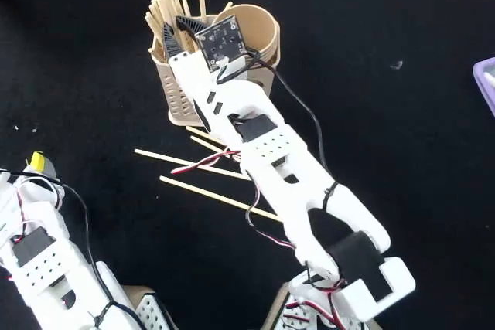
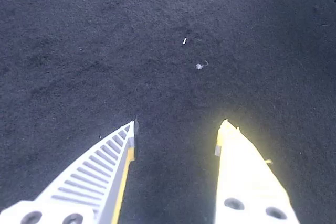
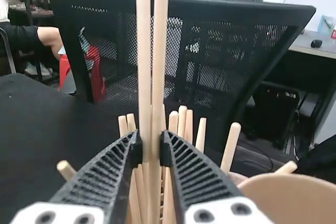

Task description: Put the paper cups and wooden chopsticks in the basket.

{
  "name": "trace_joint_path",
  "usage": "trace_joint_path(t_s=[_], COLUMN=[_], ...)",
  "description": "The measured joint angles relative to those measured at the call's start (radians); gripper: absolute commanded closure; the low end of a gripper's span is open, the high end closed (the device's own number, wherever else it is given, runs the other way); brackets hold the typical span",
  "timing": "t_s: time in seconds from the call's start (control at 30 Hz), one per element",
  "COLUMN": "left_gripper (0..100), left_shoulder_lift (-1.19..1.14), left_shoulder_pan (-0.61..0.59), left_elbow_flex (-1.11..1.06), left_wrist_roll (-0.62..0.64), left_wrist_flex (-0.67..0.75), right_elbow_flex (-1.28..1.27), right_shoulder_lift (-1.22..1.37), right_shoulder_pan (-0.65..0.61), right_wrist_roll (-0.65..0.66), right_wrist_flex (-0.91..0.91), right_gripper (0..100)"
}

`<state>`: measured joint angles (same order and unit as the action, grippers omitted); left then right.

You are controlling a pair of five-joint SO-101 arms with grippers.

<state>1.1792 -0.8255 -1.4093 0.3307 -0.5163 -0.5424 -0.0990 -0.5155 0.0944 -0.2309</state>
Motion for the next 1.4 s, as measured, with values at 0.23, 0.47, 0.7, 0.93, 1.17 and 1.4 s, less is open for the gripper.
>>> trace_joint_path(t_s=[0.23,0.47,0.7,0.93,1.17,1.4], left_gripper=[75,75,75,75,75,75], left_shoulder_lift=[0.0,0.0,0.0,0.0,0.0,0.0], left_shoulder_pan=[0.0,0.0,0.0,0.0,0.0,0.0], left_elbow_flex=[0.0,0.0,0.0,0.0,0.0,0.0], left_wrist_roll=[0.0,0.0,0.0,0.0,0.0,0.0], left_wrist_flex=[0.0,0.0,0.0,0.0,0.0,0.0], right_elbow_flex=[-0.032,-0.032,-0.032,-0.034,-0.034,-0.051], right_shoulder_lift=[-0.002,-0.002,-0.008,-0.176,-0.445,-0.704], right_shoulder_pan=[0.0,0.0,-0.002,-0.002,-0.132,-0.227], right_wrist_roll=[0.003,0.003,0.002,0.0,0.149,0.252], right_wrist_flex=[0.0,0.0,0.0,0.0,0.305,0.902], right_gripper=[97.1,88.0,90.3,90.6,90.6,90.6])
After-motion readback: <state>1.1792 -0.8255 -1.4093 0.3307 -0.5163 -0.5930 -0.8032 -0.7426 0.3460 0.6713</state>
